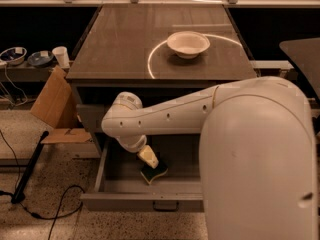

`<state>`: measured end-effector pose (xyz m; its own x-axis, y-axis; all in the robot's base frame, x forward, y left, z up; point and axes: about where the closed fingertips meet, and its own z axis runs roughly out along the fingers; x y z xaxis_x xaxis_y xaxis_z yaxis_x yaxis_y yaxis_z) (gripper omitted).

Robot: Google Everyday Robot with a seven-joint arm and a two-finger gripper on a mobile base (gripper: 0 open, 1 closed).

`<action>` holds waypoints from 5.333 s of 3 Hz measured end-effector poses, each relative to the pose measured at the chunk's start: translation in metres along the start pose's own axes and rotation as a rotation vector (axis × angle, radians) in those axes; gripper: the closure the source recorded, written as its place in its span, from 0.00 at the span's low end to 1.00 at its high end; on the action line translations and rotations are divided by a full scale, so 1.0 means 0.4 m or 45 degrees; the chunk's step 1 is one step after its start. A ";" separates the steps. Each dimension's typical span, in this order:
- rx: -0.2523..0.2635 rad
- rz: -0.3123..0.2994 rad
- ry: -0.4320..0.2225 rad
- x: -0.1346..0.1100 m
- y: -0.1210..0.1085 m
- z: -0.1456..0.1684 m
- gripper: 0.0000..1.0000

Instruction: Pick sponge from middle drawer and place on counter

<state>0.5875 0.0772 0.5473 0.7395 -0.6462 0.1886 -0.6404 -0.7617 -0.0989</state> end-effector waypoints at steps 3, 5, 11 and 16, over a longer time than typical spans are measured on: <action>-0.040 0.008 -0.090 0.000 0.008 0.203 0.00; -0.035 0.063 -0.243 -0.032 0.039 0.360 0.00; -0.123 0.221 0.044 -0.004 0.072 0.508 0.17; -0.151 0.252 0.108 0.001 0.169 0.261 1.00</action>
Offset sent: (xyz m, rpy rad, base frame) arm 0.0063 -0.0140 -0.0772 -0.0343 0.0595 -0.0286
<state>0.5661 0.0205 0.4386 0.5800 -0.7723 0.2590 -0.7948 -0.6062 -0.0280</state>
